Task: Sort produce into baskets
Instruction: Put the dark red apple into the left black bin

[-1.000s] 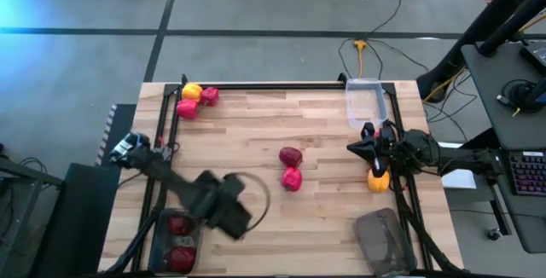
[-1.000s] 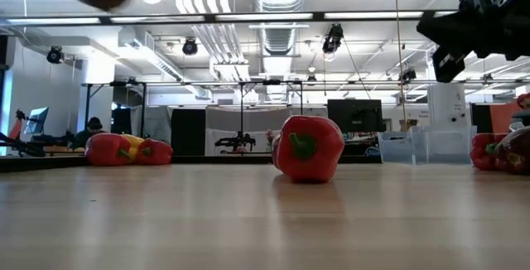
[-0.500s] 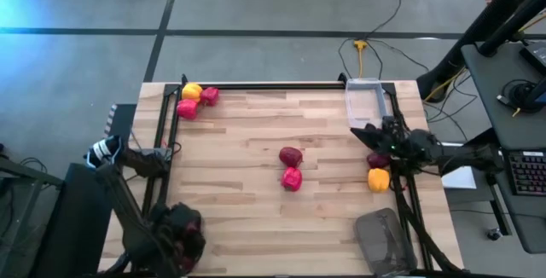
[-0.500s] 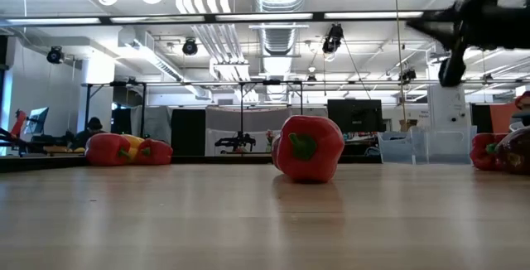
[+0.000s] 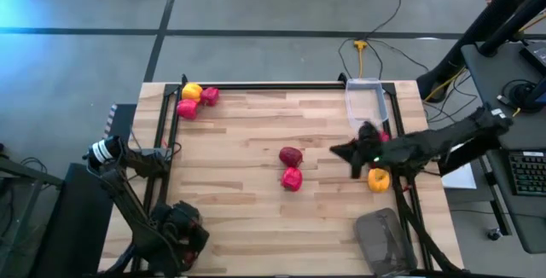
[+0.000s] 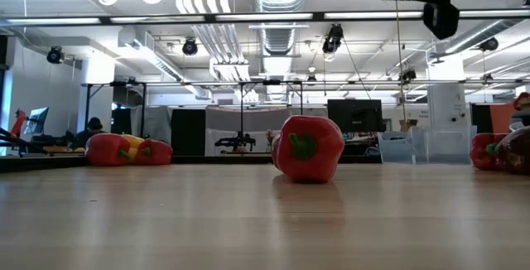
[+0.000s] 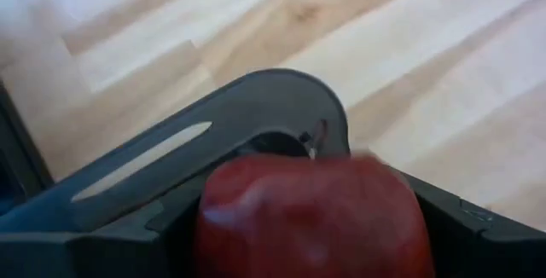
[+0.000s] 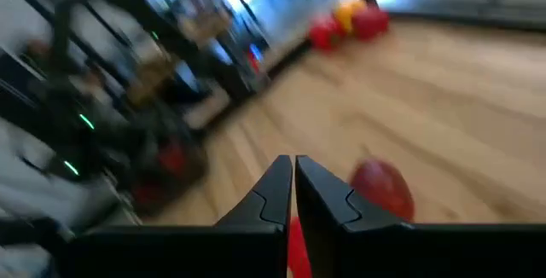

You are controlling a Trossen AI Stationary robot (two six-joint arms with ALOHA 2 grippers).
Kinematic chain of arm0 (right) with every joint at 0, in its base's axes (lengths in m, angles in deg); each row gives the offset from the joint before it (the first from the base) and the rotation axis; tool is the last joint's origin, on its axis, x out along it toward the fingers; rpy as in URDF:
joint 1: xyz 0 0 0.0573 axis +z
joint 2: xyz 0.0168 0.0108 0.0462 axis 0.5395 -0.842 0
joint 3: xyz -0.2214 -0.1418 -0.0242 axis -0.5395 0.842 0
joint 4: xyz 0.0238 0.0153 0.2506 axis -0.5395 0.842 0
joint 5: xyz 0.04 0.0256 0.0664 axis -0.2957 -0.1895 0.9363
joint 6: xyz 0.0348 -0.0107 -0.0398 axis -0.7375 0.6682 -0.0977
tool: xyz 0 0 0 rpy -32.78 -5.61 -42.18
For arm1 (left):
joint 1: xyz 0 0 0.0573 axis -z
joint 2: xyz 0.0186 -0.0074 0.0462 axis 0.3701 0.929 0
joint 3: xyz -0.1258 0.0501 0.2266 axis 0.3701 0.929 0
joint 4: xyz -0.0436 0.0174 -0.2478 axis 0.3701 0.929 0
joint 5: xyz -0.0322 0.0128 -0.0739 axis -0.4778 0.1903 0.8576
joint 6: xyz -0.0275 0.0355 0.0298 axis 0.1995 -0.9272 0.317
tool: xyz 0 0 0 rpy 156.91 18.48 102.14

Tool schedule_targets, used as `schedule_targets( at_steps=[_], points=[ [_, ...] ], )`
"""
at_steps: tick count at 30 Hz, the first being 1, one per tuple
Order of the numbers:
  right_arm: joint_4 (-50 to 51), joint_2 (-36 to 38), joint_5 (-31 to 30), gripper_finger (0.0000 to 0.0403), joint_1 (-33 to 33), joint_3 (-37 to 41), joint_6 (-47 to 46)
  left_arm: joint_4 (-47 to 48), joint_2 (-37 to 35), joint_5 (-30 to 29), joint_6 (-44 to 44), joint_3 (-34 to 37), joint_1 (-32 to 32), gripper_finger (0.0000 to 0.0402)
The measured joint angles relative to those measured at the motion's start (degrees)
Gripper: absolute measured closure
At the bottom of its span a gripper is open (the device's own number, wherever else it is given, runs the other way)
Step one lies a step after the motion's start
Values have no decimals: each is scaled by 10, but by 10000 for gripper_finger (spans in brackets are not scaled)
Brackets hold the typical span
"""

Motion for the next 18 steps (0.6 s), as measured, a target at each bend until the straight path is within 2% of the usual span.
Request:
schedule_targets(
  at_steps=[3, 7, 9, 12, 15, 18],
  points=[
    [102, -71, 26, 390, 0, -51, -36, 2, 1, -6, -2, 12, -1, 109],
    [154, -152, 39, 390, 0, -104, -66, 12, 1, -7, -7, 18, 0, 74],
    [163, -195, 55, 390, 0, -123, -48, 22, -2, -6, -24, 10, 0, 57],
    [165, -248, 71, 385, -3, -161, 44, 49, -11, -11, -66, -28, 1, 42],
    [227, -302, 91, 357, -17, -211, 157, 112, -12, -70, -89, -80, 1, 39],
    [331, -362, 93, 307, -42, -260, 243, 190, -21, -186, -71, -111, -11, 39]
  ],
)
